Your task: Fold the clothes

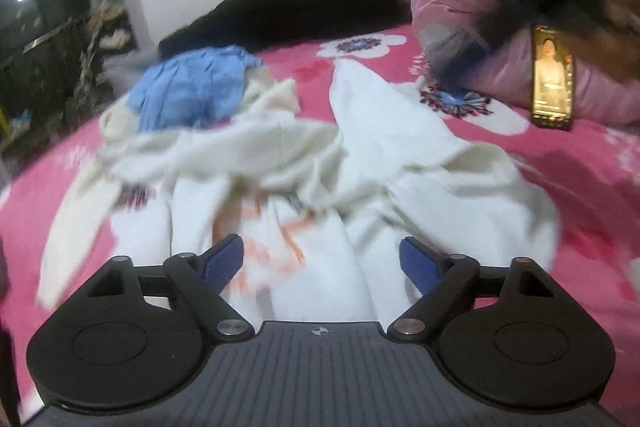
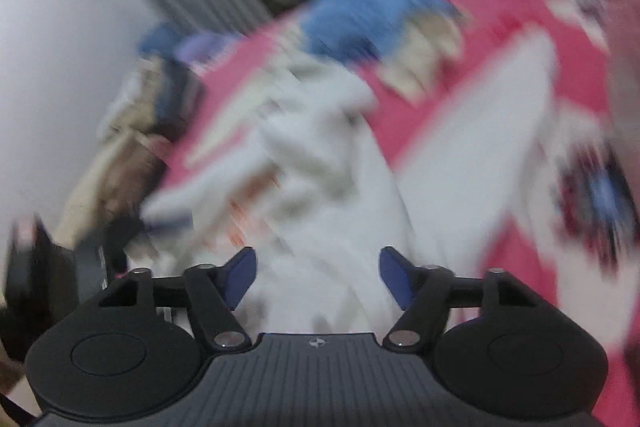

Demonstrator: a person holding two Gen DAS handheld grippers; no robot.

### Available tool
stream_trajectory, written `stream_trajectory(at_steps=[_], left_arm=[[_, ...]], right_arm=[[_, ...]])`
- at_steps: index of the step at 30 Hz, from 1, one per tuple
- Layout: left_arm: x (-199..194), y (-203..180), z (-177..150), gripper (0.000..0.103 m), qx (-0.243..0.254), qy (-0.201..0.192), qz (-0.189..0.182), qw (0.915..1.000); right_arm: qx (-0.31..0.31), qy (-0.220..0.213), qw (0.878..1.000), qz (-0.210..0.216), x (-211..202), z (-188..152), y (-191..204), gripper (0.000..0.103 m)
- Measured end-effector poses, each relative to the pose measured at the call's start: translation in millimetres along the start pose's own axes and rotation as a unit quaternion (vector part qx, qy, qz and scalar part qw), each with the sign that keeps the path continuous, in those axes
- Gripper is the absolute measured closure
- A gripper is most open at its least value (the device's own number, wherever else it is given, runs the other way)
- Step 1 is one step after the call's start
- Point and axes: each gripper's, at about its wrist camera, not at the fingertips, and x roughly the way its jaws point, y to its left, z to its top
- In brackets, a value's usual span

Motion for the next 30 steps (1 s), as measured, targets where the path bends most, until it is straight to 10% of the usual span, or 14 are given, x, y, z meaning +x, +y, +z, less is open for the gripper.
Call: stream_trajectory(at_steps=[5,13,16,18,30], left_arm=[[49.4,25.4,22.3,0.033,-0.072,0.045,-0.045,0.9954],[99.3,75.8,27.8,0.052,-0.284,0.106,-0.120,0.9454],[112.3,77.3,31.3,0.083,-0.318,0.125,-0.123,0.9317],[110.8,84.0,33.2,0.097,-0.356,0.120,-0.115,0.9197],[13.1,145.2,31.3,0.100,-0.554,-0.046,-0.108,0.8243]], right_arm=[[0.053,0.032,0.998,-0.003,7.6,-27.8,-27.3,0.045],[0.076,0.021,0.996,0.034,3.0,-35.2,-39.7,0.049],[0.065,0.012,0.997,0.030,0.2,-35.9,-34.7,0.049],[0.052,0.007,0.998,0.025,-1.9,-37.1,-29.8,0.049],[-0.064,0.007,0.998,0.001,15.3,-51.6,17.7,0.041]])
